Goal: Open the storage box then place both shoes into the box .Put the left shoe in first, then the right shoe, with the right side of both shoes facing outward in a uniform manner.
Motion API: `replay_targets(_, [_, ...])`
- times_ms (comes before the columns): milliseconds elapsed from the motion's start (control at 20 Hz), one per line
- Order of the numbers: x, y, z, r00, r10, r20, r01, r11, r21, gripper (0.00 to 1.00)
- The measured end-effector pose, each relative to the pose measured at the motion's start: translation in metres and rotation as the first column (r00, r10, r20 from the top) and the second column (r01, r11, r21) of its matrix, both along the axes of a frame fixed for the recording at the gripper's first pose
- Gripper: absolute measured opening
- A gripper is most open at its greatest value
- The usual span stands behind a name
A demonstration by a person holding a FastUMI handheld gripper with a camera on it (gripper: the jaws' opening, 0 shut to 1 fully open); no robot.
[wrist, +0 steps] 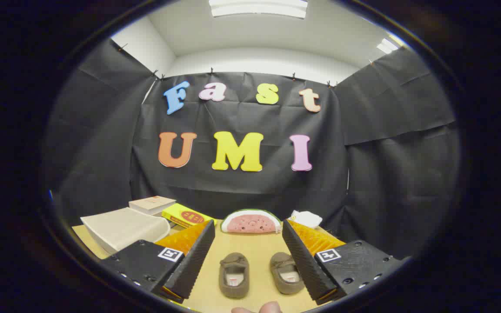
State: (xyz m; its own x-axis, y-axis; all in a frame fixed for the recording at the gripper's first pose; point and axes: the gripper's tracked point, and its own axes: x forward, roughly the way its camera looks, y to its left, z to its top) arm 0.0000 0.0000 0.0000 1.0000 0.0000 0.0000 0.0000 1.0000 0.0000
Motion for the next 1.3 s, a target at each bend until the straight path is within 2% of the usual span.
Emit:
replay_targets(300, [-0.007,0.022,-0.013,0.999,0.030,-0.017,-0.031,0.998,-0.062,0.95])
replay_targets(500, [-0.005,0.030,-0.018,0.997,0.059,-0.048,-0.060,0.998,-0.033,0.95])
replay_targets(750, [0.003,0.036,-0.028,0.996,0.058,-0.066,-0.063,0.995,-0.074,0.95])
replay_targets(900, [0.006,0.042,-0.028,0.995,0.079,-0.064,-0.082,0.996,-0.046,0.95])
replay_targets(1150, [0.017,0.080,-0.037,0.977,0.198,-0.080,-0.196,0.980,0.037,0.95])
replay_targets(1300, [0.022,0.121,-0.055,0.938,0.330,-0.106,-0.314,0.938,0.143,0.95])
